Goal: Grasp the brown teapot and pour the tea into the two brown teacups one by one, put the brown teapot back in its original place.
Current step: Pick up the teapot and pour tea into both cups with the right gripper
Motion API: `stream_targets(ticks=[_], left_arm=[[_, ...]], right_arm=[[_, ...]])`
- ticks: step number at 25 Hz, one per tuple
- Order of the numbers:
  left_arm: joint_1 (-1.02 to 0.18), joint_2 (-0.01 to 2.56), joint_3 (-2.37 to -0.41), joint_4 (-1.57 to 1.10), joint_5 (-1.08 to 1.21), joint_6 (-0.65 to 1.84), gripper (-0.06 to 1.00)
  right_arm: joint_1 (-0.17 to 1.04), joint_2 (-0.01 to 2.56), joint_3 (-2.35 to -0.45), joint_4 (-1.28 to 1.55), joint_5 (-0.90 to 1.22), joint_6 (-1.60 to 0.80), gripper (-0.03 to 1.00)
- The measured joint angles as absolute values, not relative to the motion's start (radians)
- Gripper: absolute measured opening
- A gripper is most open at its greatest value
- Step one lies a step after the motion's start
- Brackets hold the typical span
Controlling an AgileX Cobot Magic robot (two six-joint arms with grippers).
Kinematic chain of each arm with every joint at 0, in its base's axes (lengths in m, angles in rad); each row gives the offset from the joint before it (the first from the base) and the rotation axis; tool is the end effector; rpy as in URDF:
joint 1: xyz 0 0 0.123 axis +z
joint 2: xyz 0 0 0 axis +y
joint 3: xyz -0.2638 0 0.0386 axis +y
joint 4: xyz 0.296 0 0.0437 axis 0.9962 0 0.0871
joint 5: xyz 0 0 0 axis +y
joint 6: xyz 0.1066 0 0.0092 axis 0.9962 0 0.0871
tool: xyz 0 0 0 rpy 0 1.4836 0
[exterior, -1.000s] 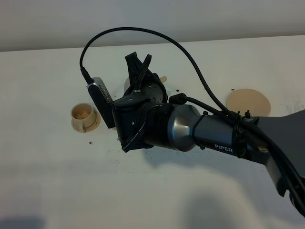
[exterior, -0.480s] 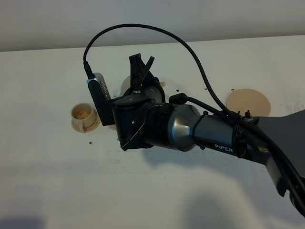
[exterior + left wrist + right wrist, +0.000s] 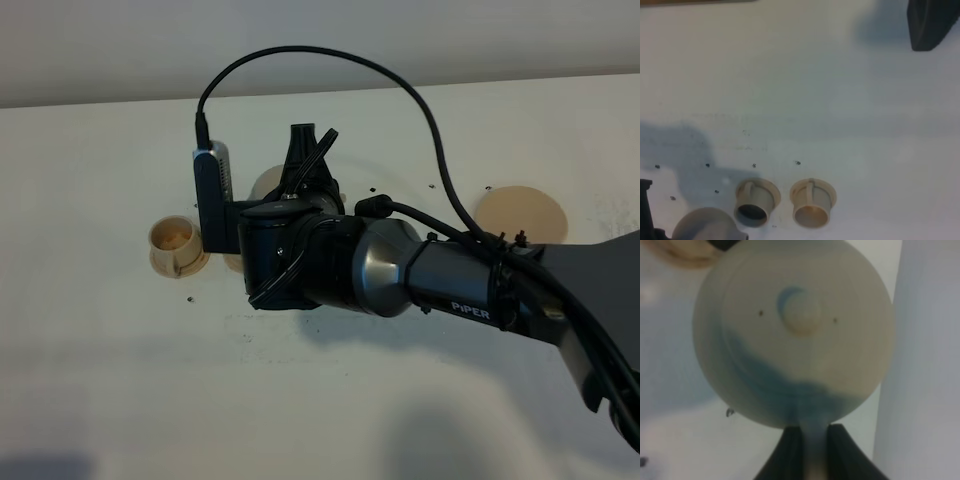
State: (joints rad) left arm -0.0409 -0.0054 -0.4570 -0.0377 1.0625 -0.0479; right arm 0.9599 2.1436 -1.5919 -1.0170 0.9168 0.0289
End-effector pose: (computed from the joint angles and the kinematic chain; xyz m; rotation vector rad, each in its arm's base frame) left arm 0.0743 -0.0066 0.2788 -0.0064 2.0846 -0.0995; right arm 0.3394 0.3587 0.1368 -1.6751 1.7829 -0.8740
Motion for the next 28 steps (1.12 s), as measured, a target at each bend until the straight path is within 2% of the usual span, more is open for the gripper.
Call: stream_targets(ticks=[5, 11, 19, 28], left_arm=[[-0.041, -0.005, -0.457, -0.038, 1.063, -0.048, 0.33], [-0.041, -0.005, -0.457, -0.038, 1.063, -0.048, 0.33], [-0.041, -0.005, -0.457, -0.038, 1.063, -0.048, 0.33], [-0.041, -0.005, -0.457, -0.038, 1.063, -0.048, 0.33]], right_arm=[[0.955, 2.079, -1.592, -0.947, 0.924, 0.114, 0.10], [0.919, 1.986, -1.592, -0.656, 0.928, 0.144, 0.10], [0.852, 1.942, -1.592, -0.283, 0.920, 0.039, 0.10], [0.787, 1.948, -1.592, -0.141, 0.878, -0.033, 0.10]])
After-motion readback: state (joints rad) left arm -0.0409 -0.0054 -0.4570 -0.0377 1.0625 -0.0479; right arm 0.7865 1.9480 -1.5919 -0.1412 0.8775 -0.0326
